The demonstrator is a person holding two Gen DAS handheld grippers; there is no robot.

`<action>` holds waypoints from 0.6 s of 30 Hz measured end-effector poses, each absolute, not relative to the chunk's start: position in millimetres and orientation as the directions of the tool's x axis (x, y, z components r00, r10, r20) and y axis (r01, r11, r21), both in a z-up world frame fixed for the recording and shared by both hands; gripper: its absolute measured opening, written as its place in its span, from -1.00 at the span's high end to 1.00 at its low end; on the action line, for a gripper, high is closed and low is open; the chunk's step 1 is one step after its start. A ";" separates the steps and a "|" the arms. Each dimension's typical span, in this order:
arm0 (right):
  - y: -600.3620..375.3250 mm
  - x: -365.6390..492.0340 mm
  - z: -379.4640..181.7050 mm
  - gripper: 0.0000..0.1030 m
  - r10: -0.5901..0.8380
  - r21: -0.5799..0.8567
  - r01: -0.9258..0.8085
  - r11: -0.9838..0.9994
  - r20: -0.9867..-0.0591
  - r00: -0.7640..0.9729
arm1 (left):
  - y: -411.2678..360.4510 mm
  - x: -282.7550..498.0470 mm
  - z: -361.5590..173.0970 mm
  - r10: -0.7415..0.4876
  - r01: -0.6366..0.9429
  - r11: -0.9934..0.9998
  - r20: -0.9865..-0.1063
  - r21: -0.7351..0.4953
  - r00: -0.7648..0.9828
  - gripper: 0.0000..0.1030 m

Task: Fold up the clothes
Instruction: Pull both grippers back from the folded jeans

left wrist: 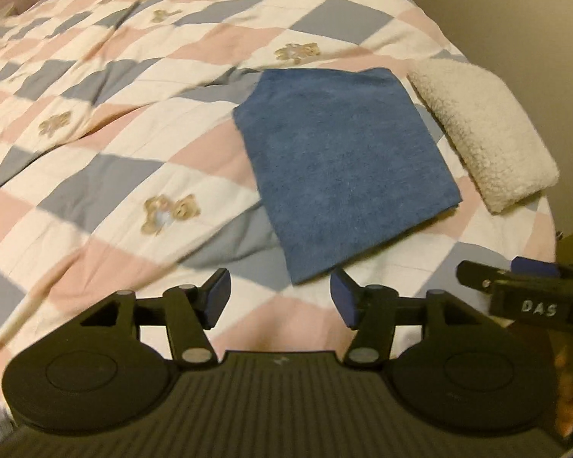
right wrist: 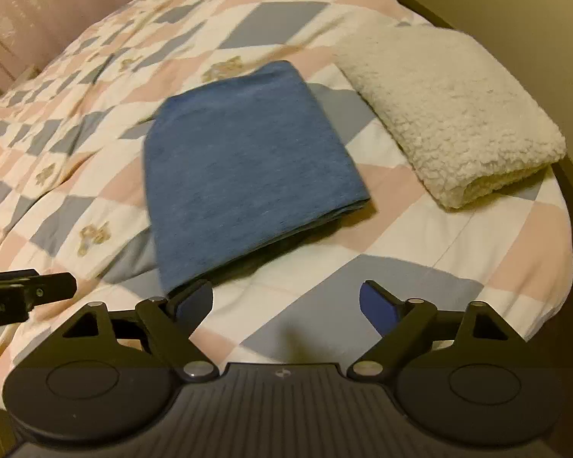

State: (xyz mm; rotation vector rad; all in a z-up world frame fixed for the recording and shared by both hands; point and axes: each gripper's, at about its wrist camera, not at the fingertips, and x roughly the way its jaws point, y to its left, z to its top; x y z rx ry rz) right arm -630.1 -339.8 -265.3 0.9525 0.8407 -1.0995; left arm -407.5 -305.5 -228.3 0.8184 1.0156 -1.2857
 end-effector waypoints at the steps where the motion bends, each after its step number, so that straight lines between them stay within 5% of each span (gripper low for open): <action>1: -337.2 -627.6 -259.1 -0.83 -0.340 0.197 0.965 0.175 -0.907 0.247 | -300.5 -407.1 -220.2 -0.376 0.989 0.137 -0.927 -0.051 0.004 -0.17; 9: -349.5 -622.0 -200.7 -0.96 -0.432 0.213 0.951 0.223 -0.853 0.292 | -270.8 -413.2 -161.2 -0.496 0.975 0.220 -0.860 0.010 0.121 -0.47; 18: -332.5 -664.1 -159.0 -0.96 -0.449 0.208 0.898 0.389 -0.808 0.382 | -253.7 -465.8 -130.5 -0.525 0.937 0.348 -0.829 -0.003 0.193 -0.57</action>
